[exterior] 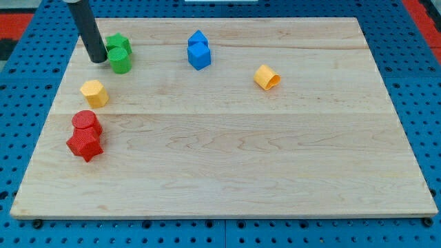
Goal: Push the green star to the left of the blue cube
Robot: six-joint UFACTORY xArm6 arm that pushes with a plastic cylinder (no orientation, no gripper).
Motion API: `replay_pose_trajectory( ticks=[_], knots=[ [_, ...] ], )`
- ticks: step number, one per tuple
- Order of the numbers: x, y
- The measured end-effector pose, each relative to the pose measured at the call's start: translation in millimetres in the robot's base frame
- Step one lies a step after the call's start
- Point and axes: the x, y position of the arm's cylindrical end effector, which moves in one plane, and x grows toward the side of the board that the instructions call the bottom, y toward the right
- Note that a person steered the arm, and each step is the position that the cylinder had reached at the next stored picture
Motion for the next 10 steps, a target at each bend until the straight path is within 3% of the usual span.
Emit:
replay_pose_trajectory(
  ticks=[2,3,5,6,10],
  knots=[
    [18,23],
    [11,-26],
    [-69,-30],
    [-72,-5],
    [-19,50]
  ],
)
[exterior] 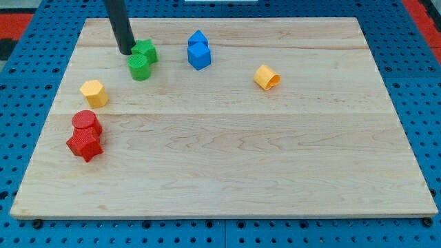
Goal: Push the green star to the left of the blue cube
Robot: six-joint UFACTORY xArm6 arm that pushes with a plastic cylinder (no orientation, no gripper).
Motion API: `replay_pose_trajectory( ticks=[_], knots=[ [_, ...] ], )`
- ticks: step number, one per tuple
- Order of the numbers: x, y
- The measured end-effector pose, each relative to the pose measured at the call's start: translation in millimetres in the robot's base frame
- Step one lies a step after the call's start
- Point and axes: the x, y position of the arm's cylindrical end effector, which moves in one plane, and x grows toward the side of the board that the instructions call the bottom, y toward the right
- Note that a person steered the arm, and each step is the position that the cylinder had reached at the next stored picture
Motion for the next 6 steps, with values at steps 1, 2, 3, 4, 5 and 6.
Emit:
replay_pose_trajectory(
  ticks=[1,2,3,4,5,6],
  knots=[
    [7,19],
    [17,32],
    [28,42],
    [36,49],
    [34,36],
    [34,1]
  ],
)
